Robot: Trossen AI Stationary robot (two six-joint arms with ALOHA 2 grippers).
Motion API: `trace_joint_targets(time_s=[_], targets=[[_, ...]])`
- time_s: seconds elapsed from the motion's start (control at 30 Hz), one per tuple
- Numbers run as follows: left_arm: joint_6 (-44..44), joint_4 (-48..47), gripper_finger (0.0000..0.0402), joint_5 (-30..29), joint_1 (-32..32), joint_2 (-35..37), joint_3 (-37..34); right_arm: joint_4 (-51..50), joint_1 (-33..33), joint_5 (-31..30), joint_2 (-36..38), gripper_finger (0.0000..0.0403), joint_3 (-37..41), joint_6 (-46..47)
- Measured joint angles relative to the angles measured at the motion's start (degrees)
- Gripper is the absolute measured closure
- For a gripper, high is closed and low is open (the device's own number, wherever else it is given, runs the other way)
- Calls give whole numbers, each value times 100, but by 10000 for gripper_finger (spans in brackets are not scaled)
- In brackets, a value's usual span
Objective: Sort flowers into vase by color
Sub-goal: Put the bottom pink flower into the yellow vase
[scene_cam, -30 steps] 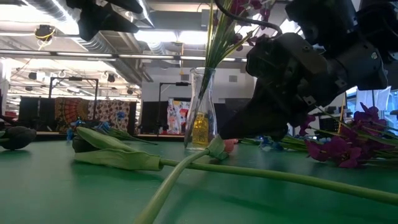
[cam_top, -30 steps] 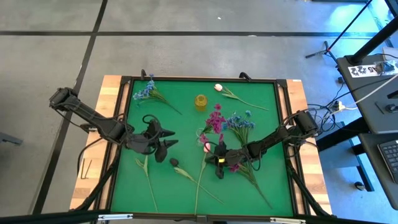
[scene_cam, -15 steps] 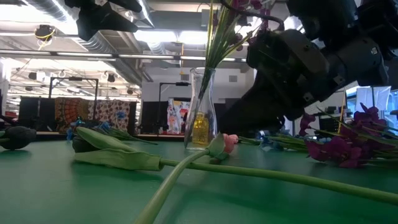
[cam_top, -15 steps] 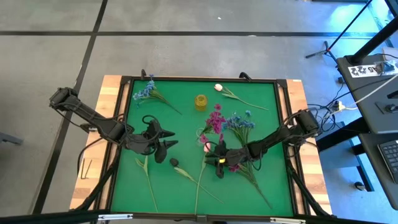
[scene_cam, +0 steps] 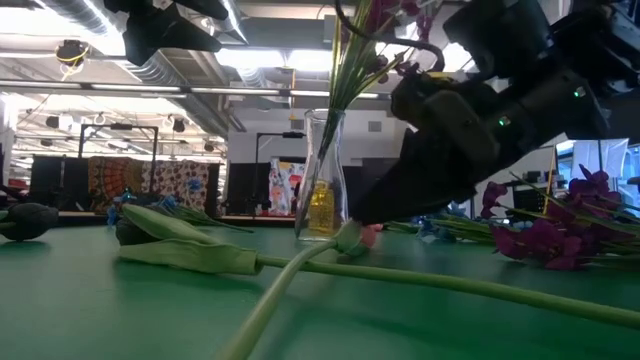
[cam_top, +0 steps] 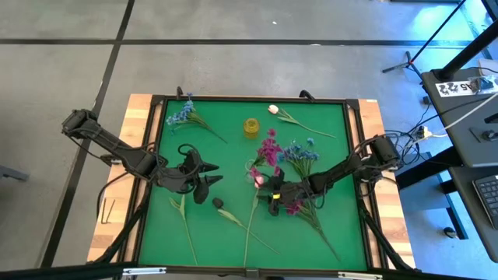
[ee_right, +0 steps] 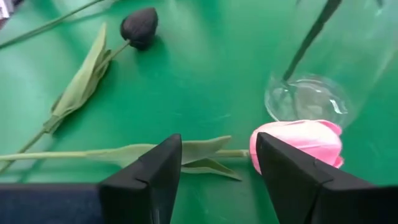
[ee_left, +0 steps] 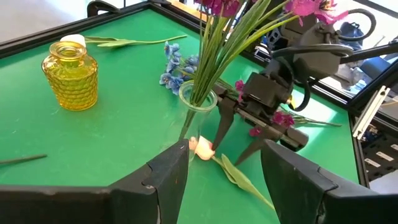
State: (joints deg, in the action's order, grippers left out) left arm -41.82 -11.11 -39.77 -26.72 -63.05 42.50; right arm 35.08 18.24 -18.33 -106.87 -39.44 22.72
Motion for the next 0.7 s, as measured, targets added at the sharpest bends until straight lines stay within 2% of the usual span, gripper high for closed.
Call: trace_joint_targets(time_s=[0.23,0.43,0.6,0.7], targets=[[0,0,208,0,0,0,0,75,2,460,-15,224,0,129],[0,0,208,0,0,0,0,104,7,899,-15,297,0,142],[0,0,208,0,0,0,0,120,11,899,-15,381,0,142],[0,0,208,0,0,0,0,139,11,899,-15,394,0,141]])
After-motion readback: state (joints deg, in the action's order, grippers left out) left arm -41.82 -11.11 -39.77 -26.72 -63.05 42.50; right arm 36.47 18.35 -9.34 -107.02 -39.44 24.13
